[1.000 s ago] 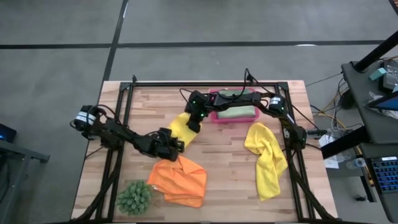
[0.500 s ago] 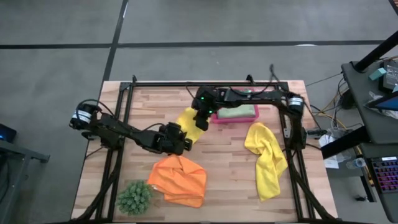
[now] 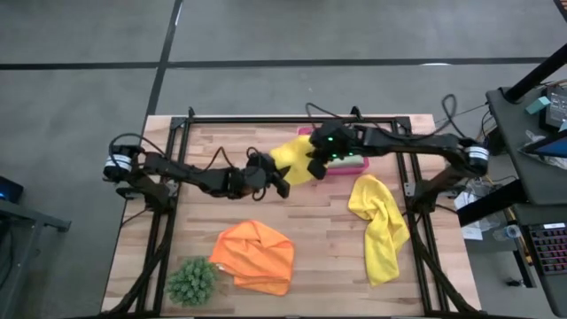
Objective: Fold microfiber towels
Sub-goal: Put the top folded yellow microfiber cloth into the red bin
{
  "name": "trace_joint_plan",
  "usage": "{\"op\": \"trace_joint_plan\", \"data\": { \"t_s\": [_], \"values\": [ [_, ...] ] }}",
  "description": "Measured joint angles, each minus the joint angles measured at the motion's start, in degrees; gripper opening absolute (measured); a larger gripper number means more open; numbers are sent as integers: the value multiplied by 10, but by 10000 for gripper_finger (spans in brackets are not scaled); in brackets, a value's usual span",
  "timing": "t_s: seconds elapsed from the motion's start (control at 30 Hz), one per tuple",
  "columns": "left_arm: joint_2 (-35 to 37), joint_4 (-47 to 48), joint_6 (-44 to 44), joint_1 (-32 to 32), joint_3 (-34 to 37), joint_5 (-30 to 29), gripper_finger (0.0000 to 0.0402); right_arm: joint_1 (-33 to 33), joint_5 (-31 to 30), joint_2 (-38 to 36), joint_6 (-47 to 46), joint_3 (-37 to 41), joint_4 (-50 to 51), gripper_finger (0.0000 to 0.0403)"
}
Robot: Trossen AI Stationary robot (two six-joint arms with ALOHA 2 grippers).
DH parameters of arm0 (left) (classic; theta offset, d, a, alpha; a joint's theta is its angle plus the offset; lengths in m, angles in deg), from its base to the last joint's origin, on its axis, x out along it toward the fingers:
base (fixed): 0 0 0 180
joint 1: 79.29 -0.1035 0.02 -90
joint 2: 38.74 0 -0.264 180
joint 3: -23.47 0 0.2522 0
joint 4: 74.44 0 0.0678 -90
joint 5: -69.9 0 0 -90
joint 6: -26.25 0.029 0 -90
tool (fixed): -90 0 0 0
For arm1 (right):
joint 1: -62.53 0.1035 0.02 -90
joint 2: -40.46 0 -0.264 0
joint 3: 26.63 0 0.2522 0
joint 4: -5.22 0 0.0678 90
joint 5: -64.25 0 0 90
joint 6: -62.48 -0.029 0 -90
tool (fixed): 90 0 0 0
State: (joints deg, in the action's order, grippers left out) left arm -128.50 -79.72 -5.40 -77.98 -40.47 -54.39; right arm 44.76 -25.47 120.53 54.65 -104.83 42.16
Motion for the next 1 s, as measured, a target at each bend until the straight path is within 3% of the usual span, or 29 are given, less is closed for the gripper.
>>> {"op": "trace_joint_plan", "data": {
  "t_s": [0.13, 0.43, 0.6, 0.77, 1.0],
  "values": [
    [-9, -13, 9, -15, -8, 2, 28, 0, -17, -53, -10, 48, -36, 13],
    [-106, -168, 16, -25, -17, 39, 28, 0, -19, -102, -28, 117, -114, 13],
    [-146, -179, 55, -44, -61, 57, 28, -3, -26, -98, -28, 115, -115, 13],
    [-158, -175, 71, -67, -88, 89, 28, -7, -92, -102, -26, 113, -98, 13],
    [-164, -177, 67, -109, -98, 140, 28, -36, -97, -103, -27, 106, -63, 13]
  ]
}}
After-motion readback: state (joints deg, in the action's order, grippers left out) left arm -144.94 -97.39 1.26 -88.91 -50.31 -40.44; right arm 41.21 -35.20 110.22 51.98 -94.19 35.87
